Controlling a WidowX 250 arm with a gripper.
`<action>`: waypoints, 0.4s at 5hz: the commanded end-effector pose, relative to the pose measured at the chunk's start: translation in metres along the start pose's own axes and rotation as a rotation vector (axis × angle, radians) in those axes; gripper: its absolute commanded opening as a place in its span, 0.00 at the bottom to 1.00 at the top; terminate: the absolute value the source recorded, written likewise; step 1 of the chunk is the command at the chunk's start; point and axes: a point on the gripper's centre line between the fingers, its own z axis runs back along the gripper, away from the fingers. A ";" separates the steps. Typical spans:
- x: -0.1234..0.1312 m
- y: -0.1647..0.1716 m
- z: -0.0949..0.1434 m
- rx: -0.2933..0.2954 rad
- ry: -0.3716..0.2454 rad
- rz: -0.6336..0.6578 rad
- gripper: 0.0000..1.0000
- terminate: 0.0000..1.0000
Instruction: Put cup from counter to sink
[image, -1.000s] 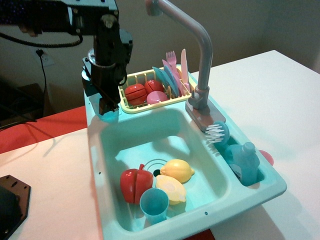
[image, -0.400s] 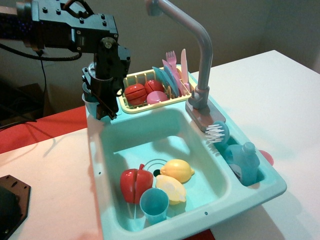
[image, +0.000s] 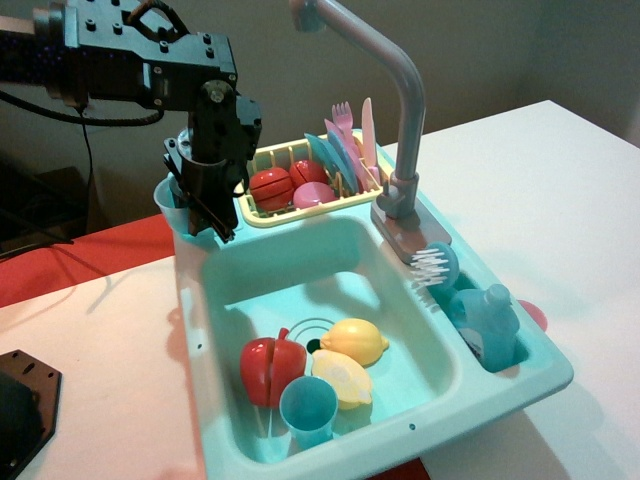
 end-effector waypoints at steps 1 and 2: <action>0.010 -0.022 0.038 -0.035 -0.112 -0.029 0.00 0.00; 0.015 -0.042 0.055 -0.064 -0.140 -0.057 0.00 0.00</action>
